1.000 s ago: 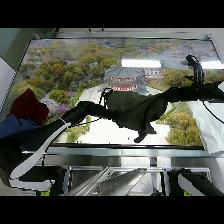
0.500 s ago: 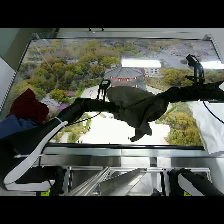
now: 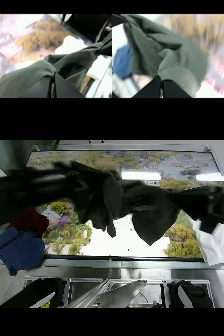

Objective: Fold the shirts.

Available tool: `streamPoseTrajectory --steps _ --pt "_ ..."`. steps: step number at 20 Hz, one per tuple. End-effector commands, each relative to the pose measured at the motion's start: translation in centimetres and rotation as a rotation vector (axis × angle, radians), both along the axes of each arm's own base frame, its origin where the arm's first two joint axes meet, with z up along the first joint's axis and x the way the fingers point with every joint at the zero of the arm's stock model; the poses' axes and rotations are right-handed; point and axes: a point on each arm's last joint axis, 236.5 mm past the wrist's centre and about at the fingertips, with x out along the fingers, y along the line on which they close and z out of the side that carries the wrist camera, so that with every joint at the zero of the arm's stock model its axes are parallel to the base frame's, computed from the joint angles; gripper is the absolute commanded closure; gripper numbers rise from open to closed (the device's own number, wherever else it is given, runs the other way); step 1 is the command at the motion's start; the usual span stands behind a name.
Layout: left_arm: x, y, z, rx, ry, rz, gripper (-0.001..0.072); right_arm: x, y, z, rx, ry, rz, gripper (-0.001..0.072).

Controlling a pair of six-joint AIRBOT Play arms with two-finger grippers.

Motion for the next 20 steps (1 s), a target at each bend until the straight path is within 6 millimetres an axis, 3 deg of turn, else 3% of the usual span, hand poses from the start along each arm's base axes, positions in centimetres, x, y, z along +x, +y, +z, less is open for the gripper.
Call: streamPoseTrajectory --steps 1,3,4,6,9,12,13,15,16,17,19,20 --pt "-5.5 5.2 7.4 -0.067 -0.154 0.053 0.0688 -3.7 -1.2 7.2 0.002 -0.294 -0.121 0.0689" --pt "-3.6 8.0 6.5 -0.001 -0.134 0.194 0.0687 -1.7 -2.4 5.7 -0.033 -0.227 -0.181 0.0689" --pt "-2.1 8.7 4.3 0.074 -0.083 0.248 0.0688 -0.3 -2.7 3.6 -0.050 -0.134 -0.189 0.0689" --pt "1.4 8.9 -1.6 0.273 0.041 0.302 0.0687 3.0 -2.8 -1.5 -0.068 0.063 -0.168 0.0689" --pt "7.4 7.1 -10.6 0.461 0.251 0.272 0.0688 6.8 -2.1 -10.0 -0.079 0.313 -0.126 0.0689" --pt "12.3 3.6 -19.3 0.405 0.520 0.063 0.0688 9.7 -1.0 -19.2 -0.105 0.508 -0.119 0.0689" --pt "14.1 3.3 -22.3 0.372 0.607 0.016 0.0688 10.6 -0.8 -22.3 -0.124 0.564 -0.132 0.0688" --pt "17.8 4.7 -29.6 0.337 0.799 0.030 0.0655 12.6 -0.5 -28.2 -0.147 0.660 -0.164 0.0688" --pt "19.2 6.0 -33.4 0.337 0.883 0.050 0.0197 13.6 -0.5 -30.9 -0.163 0.693 -0.178 0.0686" --pt "20.1 7.3 -36.4 0.334 0.955 0.075 0.0019 14.7 -0.8 -33.0 -0.168 0.720 -0.207 0.0681" --pt "21.1 10.1 -39.4 0.327 1.041 0.102 0.0006 17.3 -2.4 -35.6 -0.169 0.733 -0.283 0.0679" --pt "21.3 11.3 -39.6 0.324 1.063 0.107 0.0006 18.5 -3.5 -35.8 -0.167 0.716 -0.313 0.0679"
